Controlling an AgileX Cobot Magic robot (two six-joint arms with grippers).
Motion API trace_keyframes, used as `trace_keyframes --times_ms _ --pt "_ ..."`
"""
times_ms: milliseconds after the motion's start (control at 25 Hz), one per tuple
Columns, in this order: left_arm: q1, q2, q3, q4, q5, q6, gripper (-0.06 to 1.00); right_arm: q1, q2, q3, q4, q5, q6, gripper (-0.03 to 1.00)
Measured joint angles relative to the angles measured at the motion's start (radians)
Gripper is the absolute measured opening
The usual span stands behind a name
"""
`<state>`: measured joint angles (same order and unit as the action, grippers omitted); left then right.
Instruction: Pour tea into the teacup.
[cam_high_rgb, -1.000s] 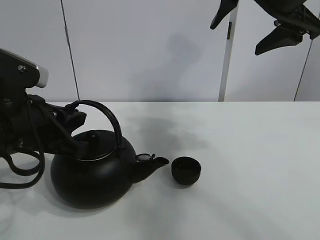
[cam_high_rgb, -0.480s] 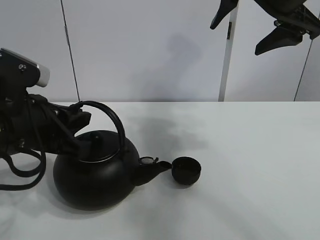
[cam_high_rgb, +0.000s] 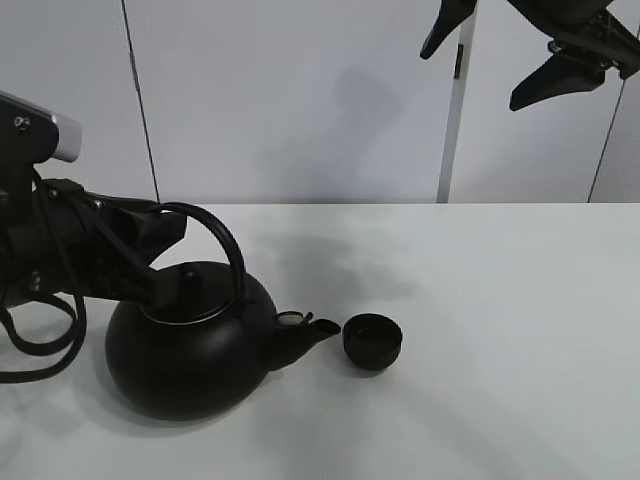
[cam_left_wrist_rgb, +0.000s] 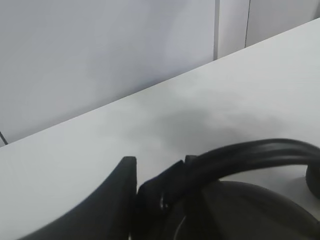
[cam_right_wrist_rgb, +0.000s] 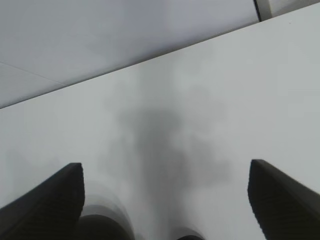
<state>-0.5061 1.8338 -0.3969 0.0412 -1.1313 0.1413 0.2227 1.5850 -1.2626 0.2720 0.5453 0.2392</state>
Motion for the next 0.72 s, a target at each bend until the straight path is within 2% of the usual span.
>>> trace_keyframes --times_ms 240,520,720 --pt "0.0 -0.024 0.012 0.018 0.0 -0.038 0.31 0.0 0.0 0.0 0.0 0.0 0.0 0.61" --pt "0.0 -0.032 0.024 0.031 -0.001 -0.085 0.34 0.0 0.0 0.0 0.0 0.0 0.0 0.61" --pt "0.0 -0.033 0.056 0.046 -0.016 -0.109 0.45 0.0 0.0 0.0 0.0 0.0 0.0 0.61"
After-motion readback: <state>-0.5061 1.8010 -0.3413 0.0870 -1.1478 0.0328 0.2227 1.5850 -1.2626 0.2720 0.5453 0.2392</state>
